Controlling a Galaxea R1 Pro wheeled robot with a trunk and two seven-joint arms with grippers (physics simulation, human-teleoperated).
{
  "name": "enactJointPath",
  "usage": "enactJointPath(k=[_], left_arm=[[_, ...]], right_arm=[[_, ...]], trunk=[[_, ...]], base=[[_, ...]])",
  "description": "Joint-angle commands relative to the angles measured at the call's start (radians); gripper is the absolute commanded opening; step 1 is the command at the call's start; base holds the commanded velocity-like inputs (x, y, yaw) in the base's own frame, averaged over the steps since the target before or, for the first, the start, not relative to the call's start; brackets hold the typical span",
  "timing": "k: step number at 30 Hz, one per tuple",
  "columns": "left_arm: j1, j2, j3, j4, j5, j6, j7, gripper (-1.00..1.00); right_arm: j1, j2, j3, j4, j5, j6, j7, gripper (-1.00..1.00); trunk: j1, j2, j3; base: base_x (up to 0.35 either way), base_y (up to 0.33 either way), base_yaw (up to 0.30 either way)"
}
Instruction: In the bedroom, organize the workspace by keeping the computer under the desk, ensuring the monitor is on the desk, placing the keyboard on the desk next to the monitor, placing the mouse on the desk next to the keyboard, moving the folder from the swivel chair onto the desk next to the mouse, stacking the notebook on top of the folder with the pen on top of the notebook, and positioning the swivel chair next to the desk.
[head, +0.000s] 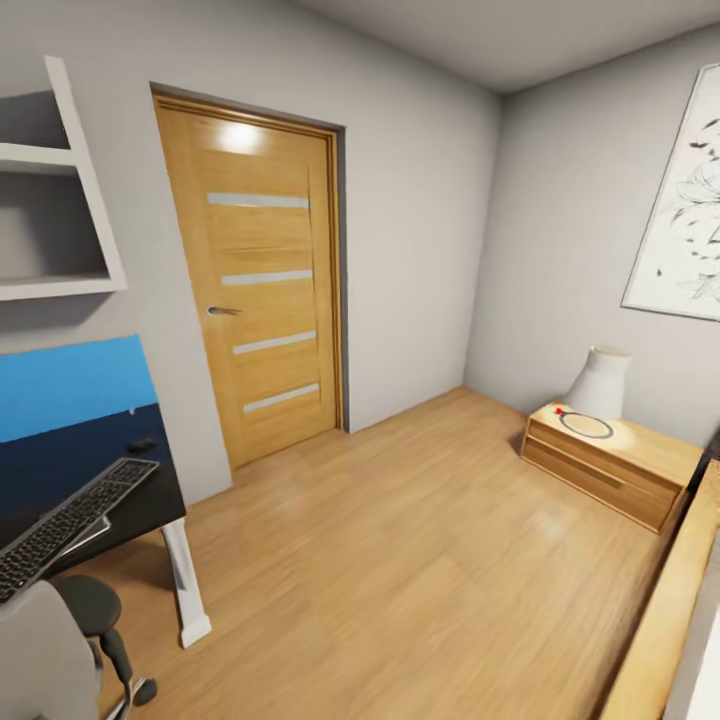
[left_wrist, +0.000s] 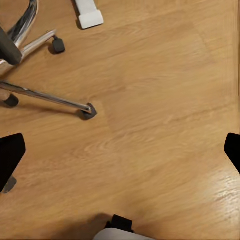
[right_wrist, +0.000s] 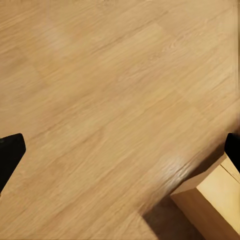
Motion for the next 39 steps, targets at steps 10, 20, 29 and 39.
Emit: enactJointPath(k=[10,20,29,39], left_arm=[[0.000,0.000,0.003,0.000,-0.001,-0.003,0.000,1.00],[0.000,0.000,0.003,0.000,-0.001,-0.002,0.000,1.00],[0.000,0.000,0.003,0.000,-0.001,-0.003,0.000,1.00],[0.000,0.000,0.003,0.000,-0.002,-0.004,0.000,1.00]], right_arm=[[-0.001,0.000,0.004,0.001,-0.002,-0.003,-0.005,1.00],[-0.001,0.000,0.004,0.001,-0.002,-0.003,-0.007,1.00],[-0.001,0.000,0.004,0.001,-0.002,-0.003,-0.006,1.00],[-0.001,0.000,0.004,0.014,-0.002,-0.003,-0.005,1.00]], trunk=[[0.001,-0.001,-0.001],[0.001,-0.001,-0.001],[0.001,-0.001,-0.001],[0.001,-0.001,-0.001]], base=[[0.258,0.211,-0.078],[0.293,0.151,-0.006],[0.089,0.007,0.000],[0.113,0.000,0.000]])
